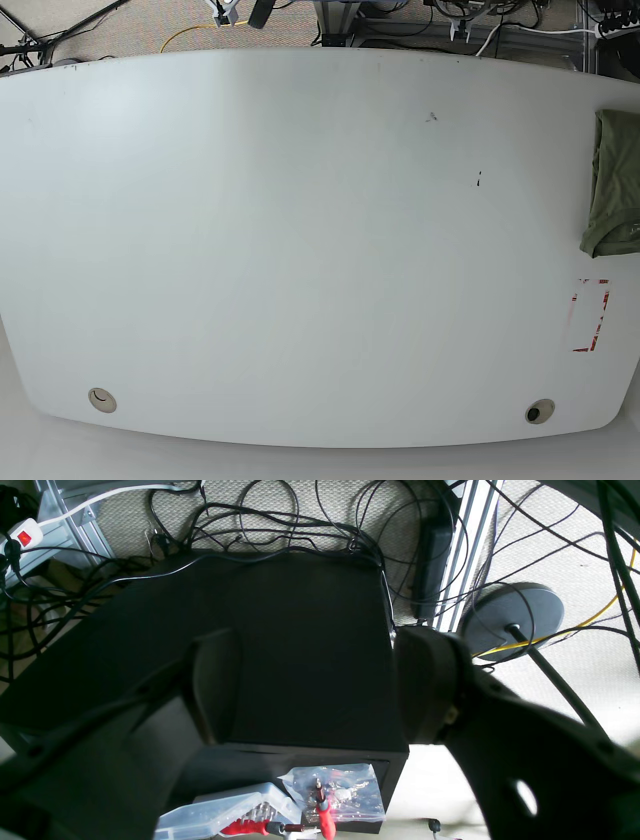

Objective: Fold the T-shirt properly

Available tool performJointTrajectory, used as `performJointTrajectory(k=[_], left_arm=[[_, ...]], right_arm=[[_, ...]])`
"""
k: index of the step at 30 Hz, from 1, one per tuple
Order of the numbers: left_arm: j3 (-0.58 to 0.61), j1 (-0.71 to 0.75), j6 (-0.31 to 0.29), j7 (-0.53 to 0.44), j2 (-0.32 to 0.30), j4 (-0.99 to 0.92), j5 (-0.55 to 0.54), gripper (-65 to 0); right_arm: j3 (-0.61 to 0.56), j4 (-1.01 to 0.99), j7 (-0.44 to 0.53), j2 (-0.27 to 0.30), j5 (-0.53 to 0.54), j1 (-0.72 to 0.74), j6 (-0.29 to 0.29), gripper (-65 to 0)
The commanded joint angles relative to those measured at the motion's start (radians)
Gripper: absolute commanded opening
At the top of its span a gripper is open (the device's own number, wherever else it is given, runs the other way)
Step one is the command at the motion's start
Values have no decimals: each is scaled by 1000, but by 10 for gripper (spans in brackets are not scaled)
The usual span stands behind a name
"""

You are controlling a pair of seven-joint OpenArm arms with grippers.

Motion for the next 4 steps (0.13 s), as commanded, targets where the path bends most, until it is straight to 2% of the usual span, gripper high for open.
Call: performJointTrajectory(k=[1, 4], left_arm=[[2, 5, 5, -2, -1, 1, 1, -212], [2, 5, 5, -2, 19, 1, 2, -212]], right_arm=[[-32, 2, 2, -1, 9, -10, -34, -452], [-47, 2, 2, -1, 9, -10, -55, -452]])
